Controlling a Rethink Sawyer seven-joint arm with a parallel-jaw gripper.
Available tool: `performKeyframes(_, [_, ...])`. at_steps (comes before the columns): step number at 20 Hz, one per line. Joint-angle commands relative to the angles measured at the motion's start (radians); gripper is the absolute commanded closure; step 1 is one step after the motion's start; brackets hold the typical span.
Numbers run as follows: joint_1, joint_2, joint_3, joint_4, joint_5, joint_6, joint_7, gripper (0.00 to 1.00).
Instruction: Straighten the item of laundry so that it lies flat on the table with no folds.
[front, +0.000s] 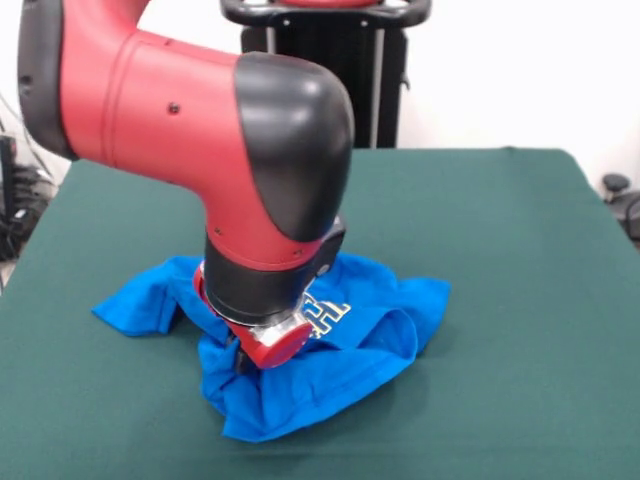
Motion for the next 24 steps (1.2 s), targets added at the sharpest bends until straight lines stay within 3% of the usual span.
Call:
performKeyframes(1, [-0.001, -0.015, 0.129, 0.14, 0.081, 0.102, -0.042, 1.0])
performKeyframes(8, [0.028, -0.035, 0.044, 0.142, 0.022, 0.041, -0.005, 1.0])
performKeyframes(9, [0.048, -0.04, -0.035, 0.095, -0.079, -0.016, -0.04, 1.0])
performKeyframes(17, [0.019, -0.145, -0.01, 0.092, -0.075, 0.128, -0.154, 1.0])
performKeyframes(24, [0.004, -0.158, 0.027, 0.042, -0.063, 0.183, -0.165, 1.0])
